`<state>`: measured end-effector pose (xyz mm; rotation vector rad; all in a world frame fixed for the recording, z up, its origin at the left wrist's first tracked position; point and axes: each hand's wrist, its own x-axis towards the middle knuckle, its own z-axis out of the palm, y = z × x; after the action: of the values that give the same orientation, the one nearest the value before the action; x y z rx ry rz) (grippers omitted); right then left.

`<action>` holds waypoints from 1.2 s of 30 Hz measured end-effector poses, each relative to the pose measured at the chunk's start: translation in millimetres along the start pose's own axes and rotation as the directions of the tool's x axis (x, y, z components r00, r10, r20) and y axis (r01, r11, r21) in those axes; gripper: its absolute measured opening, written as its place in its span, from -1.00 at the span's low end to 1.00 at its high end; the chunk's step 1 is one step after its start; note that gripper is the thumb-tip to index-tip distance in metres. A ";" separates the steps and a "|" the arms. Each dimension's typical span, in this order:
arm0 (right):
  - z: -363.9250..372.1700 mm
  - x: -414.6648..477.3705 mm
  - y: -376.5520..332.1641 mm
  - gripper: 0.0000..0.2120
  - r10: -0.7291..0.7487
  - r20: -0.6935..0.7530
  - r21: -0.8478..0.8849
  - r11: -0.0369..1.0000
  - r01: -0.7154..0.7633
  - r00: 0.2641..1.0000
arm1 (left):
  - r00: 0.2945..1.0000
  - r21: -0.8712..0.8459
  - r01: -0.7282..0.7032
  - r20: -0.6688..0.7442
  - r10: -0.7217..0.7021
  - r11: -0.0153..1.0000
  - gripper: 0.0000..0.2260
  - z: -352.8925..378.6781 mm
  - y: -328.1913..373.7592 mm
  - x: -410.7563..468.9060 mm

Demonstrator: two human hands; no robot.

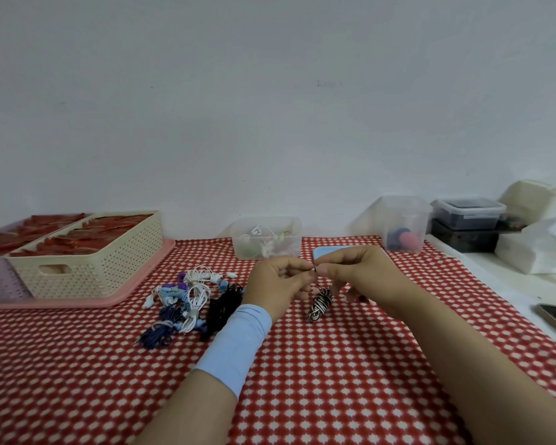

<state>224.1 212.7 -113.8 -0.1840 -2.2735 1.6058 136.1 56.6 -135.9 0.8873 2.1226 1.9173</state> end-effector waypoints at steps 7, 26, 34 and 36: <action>2.8 3.0 3.0 -0.94 0.106 -0.008 0.090 0.990 -0.105 0.994 | 0.996 0.080 -0.085 -0.007 0.086 0.993 -0.89 1.4 0.2 -0.8; -7.7 3.4 0.6 -0.78 0.183 0.133 0.227 0.951 -0.210 0.974 | 0.999 -0.165 0.016 0.038 -0.010 0.986 -0.86 2.7 0.4 0.5; -5.4 4.7 4.1 -0.69 0.190 0.159 0.240 0.944 -0.224 0.969 | 0.995 -0.211 0.054 0.094 -0.034 0.976 -0.88 0.0 1.9 -0.4; -5.4 5.3 5.5 -0.69 0.216 0.182 0.229 0.939 -0.255 0.959 | 0.994 -0.175 0.047 0.101 -0.029 0.983 -0.89 -1.7 0.4 0.9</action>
<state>220.5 221.0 -116.3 -0.2875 -2.1986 2.0814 134.7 55.6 -135.0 0.8788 1.8668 1.9636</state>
